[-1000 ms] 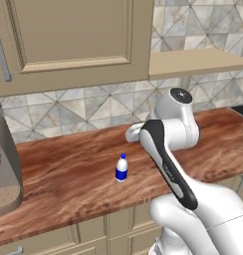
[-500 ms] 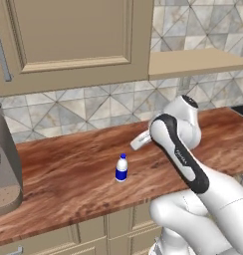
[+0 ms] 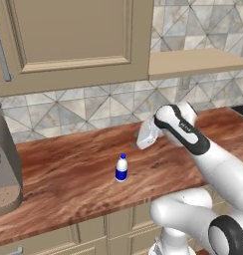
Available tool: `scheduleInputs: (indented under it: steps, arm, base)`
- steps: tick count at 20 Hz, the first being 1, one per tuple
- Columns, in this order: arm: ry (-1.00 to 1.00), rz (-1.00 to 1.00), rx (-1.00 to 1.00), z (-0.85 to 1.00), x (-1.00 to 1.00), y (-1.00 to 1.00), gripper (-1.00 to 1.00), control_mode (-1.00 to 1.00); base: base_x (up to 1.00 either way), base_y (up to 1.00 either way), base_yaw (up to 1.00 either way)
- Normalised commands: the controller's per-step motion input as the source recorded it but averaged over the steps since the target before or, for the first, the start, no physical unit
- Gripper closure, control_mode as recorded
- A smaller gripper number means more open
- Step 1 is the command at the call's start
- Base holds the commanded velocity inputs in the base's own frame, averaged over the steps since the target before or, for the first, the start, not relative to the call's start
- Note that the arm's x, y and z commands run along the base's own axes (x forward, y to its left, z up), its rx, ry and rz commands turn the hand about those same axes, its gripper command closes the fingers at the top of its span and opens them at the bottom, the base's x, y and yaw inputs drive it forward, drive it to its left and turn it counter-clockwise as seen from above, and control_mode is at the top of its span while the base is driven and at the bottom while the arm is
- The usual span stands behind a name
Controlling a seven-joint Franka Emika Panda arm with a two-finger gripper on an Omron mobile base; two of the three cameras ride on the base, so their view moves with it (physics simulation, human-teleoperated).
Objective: Place the drinks on the dining counter in a tight cluster.
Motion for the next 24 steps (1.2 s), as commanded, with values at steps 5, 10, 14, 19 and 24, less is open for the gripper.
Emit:
scheduleInputs:
  steps: [5, 10, 14, 19, 24]
  arm:
    - [-0.20, 0.20, 0.07, -0.24, 0.25, -0.18, -1.00, -1.00]
    - [-0.01, 0.06, 0.00, -0.27, 0.00, -0.02, -1.00, -1.00]
    - [0.04, 0.06, 0.00, -0.76, 0.00, 0.00, -1.00, -1.00]
    - [0.01, 0.03, 0.01, -0.73, 0.00, 0.00, -1.00, -1.00]
    - [0.00, 0.04, 0.00, -0.03, 0.00, 0.00, -1.00, -1.00]
  base:
    - [0.00, 0.00, 0.00]
    - [0.00, 0.00, 0.00]
    - [0.00, 0.00, 0.00]
    - [0.00, 0.00, 0.00]
    - [0.00, 0.00, 0.00]
